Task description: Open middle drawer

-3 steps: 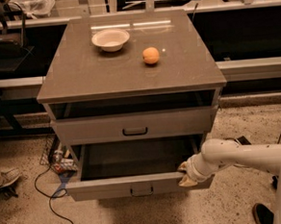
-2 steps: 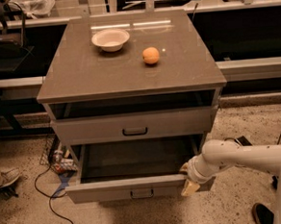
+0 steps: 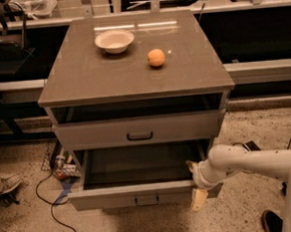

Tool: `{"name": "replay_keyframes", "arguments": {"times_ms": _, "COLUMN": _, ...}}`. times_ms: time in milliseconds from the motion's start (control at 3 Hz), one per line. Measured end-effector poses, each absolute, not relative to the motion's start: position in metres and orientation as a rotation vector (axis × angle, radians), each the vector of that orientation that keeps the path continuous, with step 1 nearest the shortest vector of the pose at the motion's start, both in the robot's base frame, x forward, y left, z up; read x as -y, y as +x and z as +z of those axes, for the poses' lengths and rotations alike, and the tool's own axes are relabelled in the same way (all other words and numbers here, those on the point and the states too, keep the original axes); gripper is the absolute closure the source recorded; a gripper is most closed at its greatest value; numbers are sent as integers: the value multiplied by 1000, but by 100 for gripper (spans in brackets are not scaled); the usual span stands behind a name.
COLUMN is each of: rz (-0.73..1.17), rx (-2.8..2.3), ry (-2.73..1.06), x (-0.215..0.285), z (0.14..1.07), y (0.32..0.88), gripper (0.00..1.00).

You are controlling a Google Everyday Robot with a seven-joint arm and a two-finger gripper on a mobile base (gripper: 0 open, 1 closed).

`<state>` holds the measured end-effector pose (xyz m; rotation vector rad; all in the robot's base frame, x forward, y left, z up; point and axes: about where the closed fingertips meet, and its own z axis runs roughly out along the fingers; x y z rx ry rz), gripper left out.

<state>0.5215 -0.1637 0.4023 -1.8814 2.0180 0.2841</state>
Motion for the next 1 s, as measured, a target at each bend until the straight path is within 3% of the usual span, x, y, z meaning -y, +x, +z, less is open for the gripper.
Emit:
{"name": "replay_keyframes", "arguments": {"times_ms": 667, "rz": 420, "rx": -1933, "ry": -1862, "x": 168, "z": 409, "y": 498, "gripper": 0}}
{"name": "replay_keyframes", "arguments": {"times_ms": 1000, "rz": 452, "rx": -1914, "ry": -1858, "x": 173, "z": 413, "y": 486, "gripper": 18}}
